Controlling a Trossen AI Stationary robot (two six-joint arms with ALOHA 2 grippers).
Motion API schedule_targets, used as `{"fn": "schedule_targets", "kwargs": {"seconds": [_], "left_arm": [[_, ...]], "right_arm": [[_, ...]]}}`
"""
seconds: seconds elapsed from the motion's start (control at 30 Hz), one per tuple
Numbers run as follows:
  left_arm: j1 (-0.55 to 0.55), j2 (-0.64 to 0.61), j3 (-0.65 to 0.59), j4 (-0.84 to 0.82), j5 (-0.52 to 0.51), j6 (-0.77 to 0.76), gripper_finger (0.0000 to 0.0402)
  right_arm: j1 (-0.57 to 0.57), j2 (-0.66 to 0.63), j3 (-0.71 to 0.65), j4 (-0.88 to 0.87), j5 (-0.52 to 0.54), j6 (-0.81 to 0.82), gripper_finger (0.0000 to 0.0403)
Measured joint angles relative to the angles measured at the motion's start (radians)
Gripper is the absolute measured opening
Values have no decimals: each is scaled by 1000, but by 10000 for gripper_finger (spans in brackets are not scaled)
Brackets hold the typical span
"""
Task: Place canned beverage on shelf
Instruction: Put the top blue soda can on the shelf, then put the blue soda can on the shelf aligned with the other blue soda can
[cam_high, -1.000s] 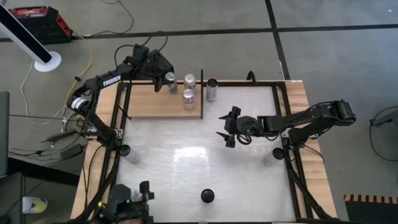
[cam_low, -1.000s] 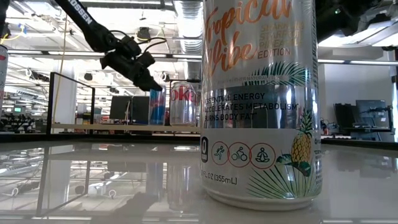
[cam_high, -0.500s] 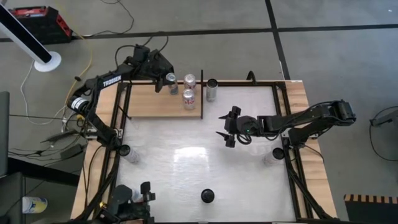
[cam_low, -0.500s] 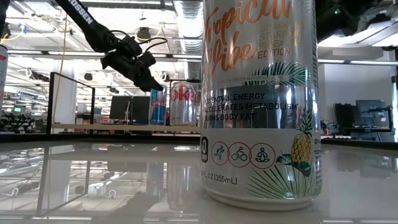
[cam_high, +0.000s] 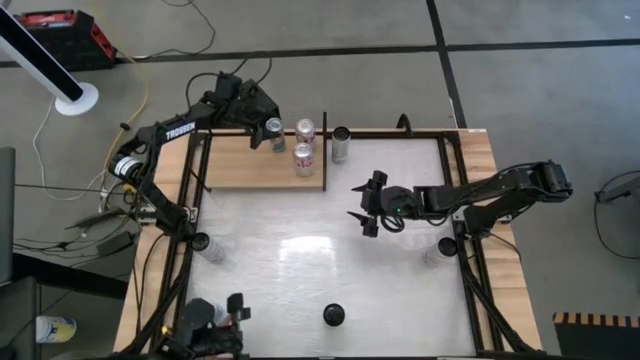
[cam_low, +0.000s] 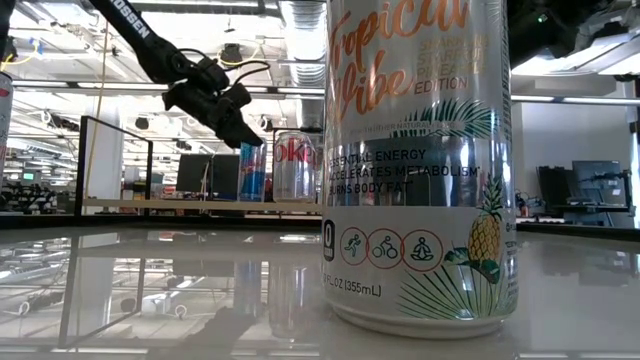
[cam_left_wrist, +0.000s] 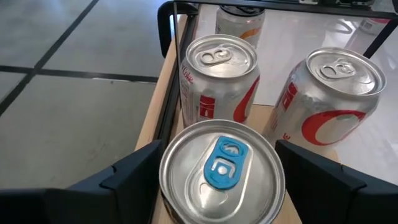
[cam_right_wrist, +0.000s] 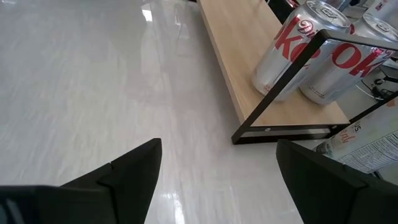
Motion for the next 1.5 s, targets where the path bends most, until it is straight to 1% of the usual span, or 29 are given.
{"fn": "schedule_targets", "kwargs": {"seconds": [0.3, 0.5, 0.77, 0.97, 1.13, 1.23, 1.4, 1.5], "left_arm": [[-20, 0, 0, 13, -5, 1, 298], [-19, -21, -1, 45, -7, -33, 299], [-19, -119, -1, 45, -6, -62, 300], [-39, -226, -1, 24, 13, -157, 300], [-113, -300, -1, -47, 27, -180, 300], [-182, -349, -1, -87, 16, -181, 300], [-321, -454, -1, -169, -66, -211, 300], [-415, -532, -1, -266, -115, -250, 300]], "right_arm": [[0, 0, 0, 0, 0, -3, 340], [0, 0, 0, -1, 0, -3, 340], [0, 0, 0, 0, 0, -3, 340], [0, 0, 0, 8, 0, -2, 340], [0, 0, 0, 20, 0, -2, 340], [0, 0, 0, 29, 1, -2, 340], [0, 0, 0, 30, 1, 9, 340], [0, 0, 0, 30, 1, 17, 340]]}}
